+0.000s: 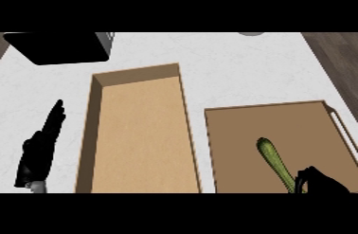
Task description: Pick the squash from the tray and place it in the cardboard box
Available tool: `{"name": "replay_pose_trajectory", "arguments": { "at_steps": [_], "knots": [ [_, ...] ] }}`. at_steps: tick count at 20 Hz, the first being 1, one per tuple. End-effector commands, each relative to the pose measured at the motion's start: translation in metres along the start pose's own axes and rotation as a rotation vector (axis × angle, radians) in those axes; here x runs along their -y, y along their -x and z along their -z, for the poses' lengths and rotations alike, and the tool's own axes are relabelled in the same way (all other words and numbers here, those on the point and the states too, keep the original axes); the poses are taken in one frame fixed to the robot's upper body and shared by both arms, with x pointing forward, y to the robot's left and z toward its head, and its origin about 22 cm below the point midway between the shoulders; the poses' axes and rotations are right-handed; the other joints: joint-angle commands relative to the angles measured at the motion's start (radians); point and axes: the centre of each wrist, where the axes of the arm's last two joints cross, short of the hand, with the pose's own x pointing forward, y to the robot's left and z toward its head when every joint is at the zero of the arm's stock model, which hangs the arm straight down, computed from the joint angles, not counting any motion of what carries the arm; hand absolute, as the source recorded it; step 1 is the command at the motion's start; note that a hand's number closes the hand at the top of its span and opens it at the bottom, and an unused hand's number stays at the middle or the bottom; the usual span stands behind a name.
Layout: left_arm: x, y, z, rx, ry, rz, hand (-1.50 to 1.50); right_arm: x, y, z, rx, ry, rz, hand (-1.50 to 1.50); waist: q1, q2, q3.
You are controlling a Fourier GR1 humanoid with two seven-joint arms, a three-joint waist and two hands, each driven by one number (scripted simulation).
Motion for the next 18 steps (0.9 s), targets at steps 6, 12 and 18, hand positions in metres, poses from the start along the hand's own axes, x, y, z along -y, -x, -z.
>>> {"name": "replay_pose_trajectory", "arguments": {
  "at_steps": [6,12,18],
  "knots": [
    [0.007,-0.009,0.005,0.031,0.033,-0.006,0.00,0.049,-0.073,-0.104,-0.015,0.195,0.183,1.50,0.038,0.011,0.009],
    [0.019,-0.007,0.000,0.042,0.061,0.005,0.00,0.078,-0.116,-0.144,0.237,0.355,0.438,1.50,0.072,0.014,0.010],
    [0.024,-0.016,0.006,0.050,0.081,-0.008,0.00,0.093,-0.136,-0.168,0.333,0.414,0.481,1.50,0.092,0.023,0.009]
  ]
}}
